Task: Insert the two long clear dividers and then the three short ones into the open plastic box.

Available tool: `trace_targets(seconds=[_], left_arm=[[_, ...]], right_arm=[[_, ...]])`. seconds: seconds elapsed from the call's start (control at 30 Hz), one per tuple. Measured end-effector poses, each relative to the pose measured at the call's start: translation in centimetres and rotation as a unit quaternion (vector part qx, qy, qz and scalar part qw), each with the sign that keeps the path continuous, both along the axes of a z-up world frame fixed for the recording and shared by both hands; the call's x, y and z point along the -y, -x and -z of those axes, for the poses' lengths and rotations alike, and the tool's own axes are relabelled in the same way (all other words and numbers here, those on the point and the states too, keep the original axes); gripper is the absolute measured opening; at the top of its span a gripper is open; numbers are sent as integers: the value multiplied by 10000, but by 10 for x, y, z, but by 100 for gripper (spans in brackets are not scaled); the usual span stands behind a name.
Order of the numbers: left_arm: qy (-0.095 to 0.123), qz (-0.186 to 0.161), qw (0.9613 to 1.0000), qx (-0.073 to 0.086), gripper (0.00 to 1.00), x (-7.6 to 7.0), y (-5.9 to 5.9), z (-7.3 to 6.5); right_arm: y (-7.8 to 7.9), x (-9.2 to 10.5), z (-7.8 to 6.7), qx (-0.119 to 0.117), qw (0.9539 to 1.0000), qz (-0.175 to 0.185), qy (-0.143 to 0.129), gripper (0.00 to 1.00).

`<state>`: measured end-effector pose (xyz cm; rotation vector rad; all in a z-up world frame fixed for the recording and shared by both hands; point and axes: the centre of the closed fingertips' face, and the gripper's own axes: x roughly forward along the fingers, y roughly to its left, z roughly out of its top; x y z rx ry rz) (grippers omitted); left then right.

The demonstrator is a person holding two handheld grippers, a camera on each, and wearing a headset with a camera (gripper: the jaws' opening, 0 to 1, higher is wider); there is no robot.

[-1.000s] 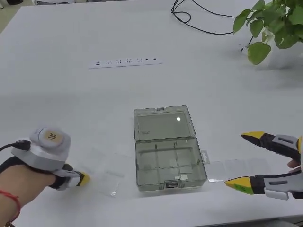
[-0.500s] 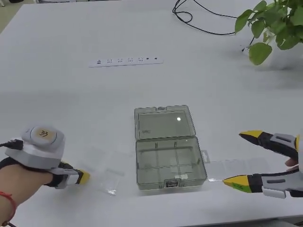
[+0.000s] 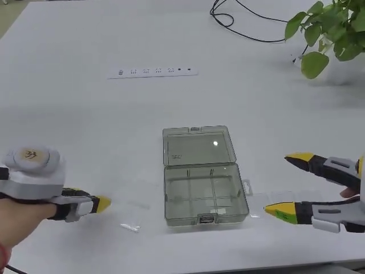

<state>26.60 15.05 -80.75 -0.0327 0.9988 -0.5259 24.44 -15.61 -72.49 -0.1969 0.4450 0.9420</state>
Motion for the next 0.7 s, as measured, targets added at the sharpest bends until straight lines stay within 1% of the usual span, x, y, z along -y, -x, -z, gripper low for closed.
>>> trace_targets(seconds=[0.03, 0.07, 0.1, 0.13, 0.17, 0.23, 0.3, 0.37, 0.4, 0.47, 0.53, 0.57, 0.6, 0.63, 0.67, 0.7], left_arm=[[156, -79, 9998, 30, 31, 4, -1, -4], [212, -100, 9997, 47, 31, 6, -1, -7], [306, -93, 9994, 124, 31, 9, -2, -12], [379, -130, 9991, 144, 31, 12, -2, -16], [495, -170, 9984, 191, 31, 16, -2, -21], [675, -159, 9972, 291, 31, 25, -3, -30], [778, -163, 9962, 345, 31, 31, -3, -37], [887, -155, 9950, 442, 31, 38, -3, -44], [996, -164, 9938, 455, 31, 43, -3, -48], [1098, -144, 9924, 535, 31, 51, -3, -55], [1174, -112, 9913, 591, 31, 57, -3, -60], [1232, -106, 9904, 622, 31, 61, -3, -63], [1342, -70, 9887, 661, 31, 67, -2, -68], [1398, -56, 9878, 682, 31, 71, -2, -70], [1431, -43, 9871, 711, 31, 74, -1, -72], [1502, 34, 9855, 782, 31, 82, -1, -77]], right_arm=[[-1, -2, -4, 24, 10000, 8, -38, 71], [-2, -3, -6, 29, 10000, 14, -60, 70], [-2, -6, -10, 37, 9999, 26, -97, 69], [-3, -7, -13, 53, 9999, 28, -138, 68], [-4, -10, -17, 64, 9998, 35, -184, 67], [-5, -16, -24, 15, 9996, 68, -275, 65], [-6, -21, -29, 17, 9994, 67, -350, 63], [-7, -28, -36, 47, 9990, 58, -445, 62], [-8, -31, -40, 39, 9987, 82, -511, 62], [-10, -37, -47, 38, 9979, 118, -630, 61], [-11, -41, -51, 2, 9976, 136, -677, 61], [-11, -45, -53, 1, 9976, 143, -683, 60], [-11, -47, -55, 13, 9976, 147, -669, 60], [-11, -48, -57, 63, 9975, 149, -684, 60], [-11, -53, -62, 52, 9969, 172, -769, 60], [-11, -56, -65, -4, 9960, 190, -879, 60]])
